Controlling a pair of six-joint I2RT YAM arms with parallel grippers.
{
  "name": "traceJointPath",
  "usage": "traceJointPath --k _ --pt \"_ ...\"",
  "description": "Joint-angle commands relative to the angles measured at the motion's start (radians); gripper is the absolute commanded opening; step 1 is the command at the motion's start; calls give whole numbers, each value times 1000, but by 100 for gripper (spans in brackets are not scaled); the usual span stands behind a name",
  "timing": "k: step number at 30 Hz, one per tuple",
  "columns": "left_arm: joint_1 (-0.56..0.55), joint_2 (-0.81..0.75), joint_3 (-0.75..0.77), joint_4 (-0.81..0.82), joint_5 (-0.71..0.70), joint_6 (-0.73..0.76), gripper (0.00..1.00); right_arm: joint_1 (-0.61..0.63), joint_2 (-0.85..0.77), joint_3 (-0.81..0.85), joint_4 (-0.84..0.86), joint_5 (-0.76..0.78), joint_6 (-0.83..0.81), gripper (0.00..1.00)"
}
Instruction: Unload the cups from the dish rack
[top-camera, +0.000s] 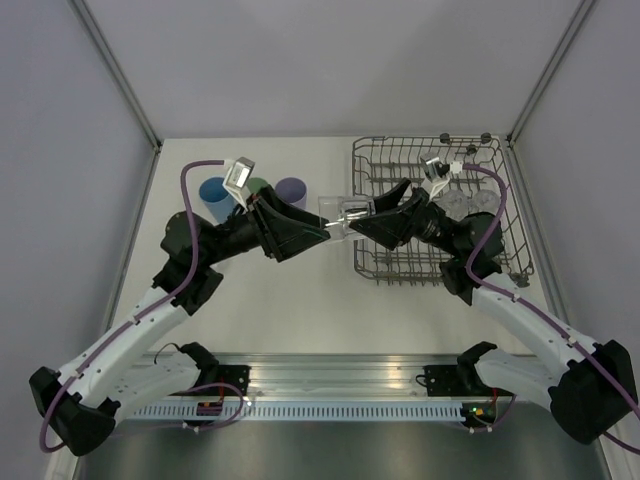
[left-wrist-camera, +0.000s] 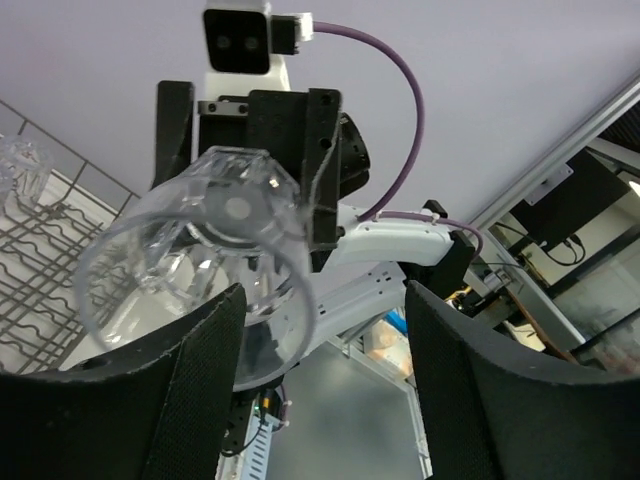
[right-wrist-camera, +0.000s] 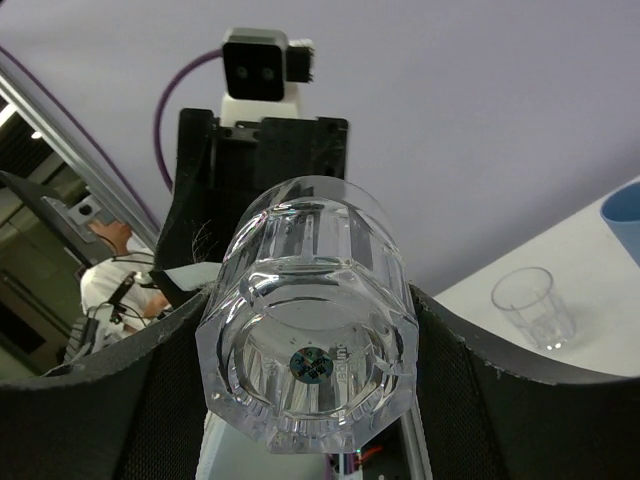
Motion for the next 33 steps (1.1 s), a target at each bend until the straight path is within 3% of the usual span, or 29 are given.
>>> traceJointPath --k 1,3,4,8,10,14,17,18,20,22,23,27,33 --pt "-32 12 56 17 -38 54 68 18 -16 49 -84 31 -110 41" --pt "-43 16 62 6 -41 70 56 24 -12 54 -99 34 -131 41" --pt "-46 24 68 0 -46 74 41 29 -9 55 -111 34 -137 41" --pt "-61 50 93 -44 -49 102 21 38 -9 65 -148 37 -174 41" --pt "-62 52 97 -73 -60 117 2 38 -18 69 -173 40 -188 41" --pt "-63 27 97 -133 -87 161 2 38 -39 74 -234 62 -243 43" --pt "-63 3 100 -198 -116 204 2 38 -62 74 -286 85 -283 56" --pt "-63 -3 103 -219 -126 217 2 38 -70 74 -299 97 -307 76" --pt "-63 -14 119 -308 -162 261 2 39 -91 80 -370 141 -343 98" --pt "-63 -20 149 -385 -234 324 2 39 -108 109 -509 180 -433 98" --pt "-63 -23 162 -497 -265 350 2 38 -125 121 -564 225 -467 98" --pt "-62 -5 234 -734 -519 465 2 38 -177 164 -817 356 -611 98" --pt "-58 180 387 -1096 -816 576 2 39 -227 201 -1016 463 -728 98"
